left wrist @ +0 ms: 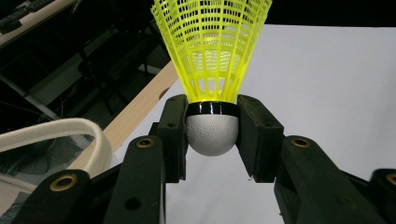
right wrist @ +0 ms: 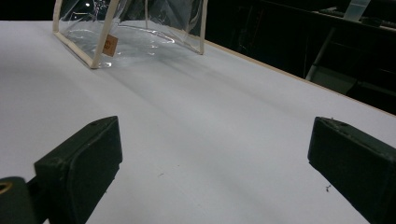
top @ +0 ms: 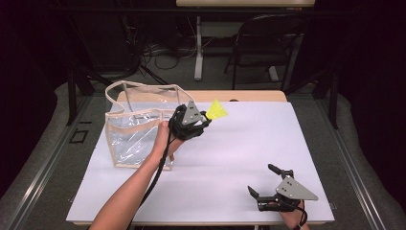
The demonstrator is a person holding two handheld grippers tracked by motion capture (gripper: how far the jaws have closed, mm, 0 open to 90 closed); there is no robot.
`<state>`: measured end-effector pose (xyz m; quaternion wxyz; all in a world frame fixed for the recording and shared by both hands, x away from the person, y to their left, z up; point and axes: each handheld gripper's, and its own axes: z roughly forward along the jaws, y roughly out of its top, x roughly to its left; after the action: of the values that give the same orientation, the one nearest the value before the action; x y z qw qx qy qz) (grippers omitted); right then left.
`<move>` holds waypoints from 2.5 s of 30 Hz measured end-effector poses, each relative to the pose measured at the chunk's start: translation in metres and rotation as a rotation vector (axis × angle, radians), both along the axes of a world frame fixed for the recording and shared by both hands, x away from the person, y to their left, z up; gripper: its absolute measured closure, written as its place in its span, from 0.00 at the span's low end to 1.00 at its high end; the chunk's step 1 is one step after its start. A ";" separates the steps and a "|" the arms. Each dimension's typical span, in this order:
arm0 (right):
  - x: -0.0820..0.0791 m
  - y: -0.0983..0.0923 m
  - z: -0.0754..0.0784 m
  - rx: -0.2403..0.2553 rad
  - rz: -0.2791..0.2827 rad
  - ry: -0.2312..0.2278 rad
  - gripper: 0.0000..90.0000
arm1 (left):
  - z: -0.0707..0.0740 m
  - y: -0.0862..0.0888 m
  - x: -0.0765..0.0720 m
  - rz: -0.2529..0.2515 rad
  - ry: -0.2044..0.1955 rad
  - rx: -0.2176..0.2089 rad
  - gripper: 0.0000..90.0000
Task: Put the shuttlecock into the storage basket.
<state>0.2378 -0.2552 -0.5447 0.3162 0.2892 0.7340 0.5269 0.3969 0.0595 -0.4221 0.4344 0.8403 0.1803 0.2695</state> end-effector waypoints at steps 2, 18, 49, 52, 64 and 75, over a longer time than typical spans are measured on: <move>0.000 0.000 0.000 0.001 0.000 0.000 0.03 | 0.002 0.001 0.001 0.001 -0.002 0.003 0.72; 0.000 0.000 0.000 -0.003 0.001 0.000 0.03 | 0.015 0.008 0.008 0.023 -0.020 -0.010 0.72; 0.000 0.000 0.000 -0.003 -0.002 0.002 0.03 | 0.036 0.032 0.015 0.085 -0.059 -0.030 0.72; 0.000 0.000 0.000 -0.003 -0.002 0.001 0.03 | 0.038 0.035 0.015 0.090 -0.065 -0.031 0.72; 0.000 0.000 0.000 -0.001 -0.004 0.002 0.03 | 0.044 0.046 0.015 0.115 -0.075 -0.036 0.72; 0.000 0.000 0.000 -0.004 -0.004 0.007 0.03 | 0.049 0.060 0.016 0.145 -0.083 -0.035 0.72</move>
<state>0.2382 -0.2553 -0.5450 0.3152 0.2917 0.7355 0.5240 0.4129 0.1192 -0.3730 0.4354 0.8055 0.2269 0.3317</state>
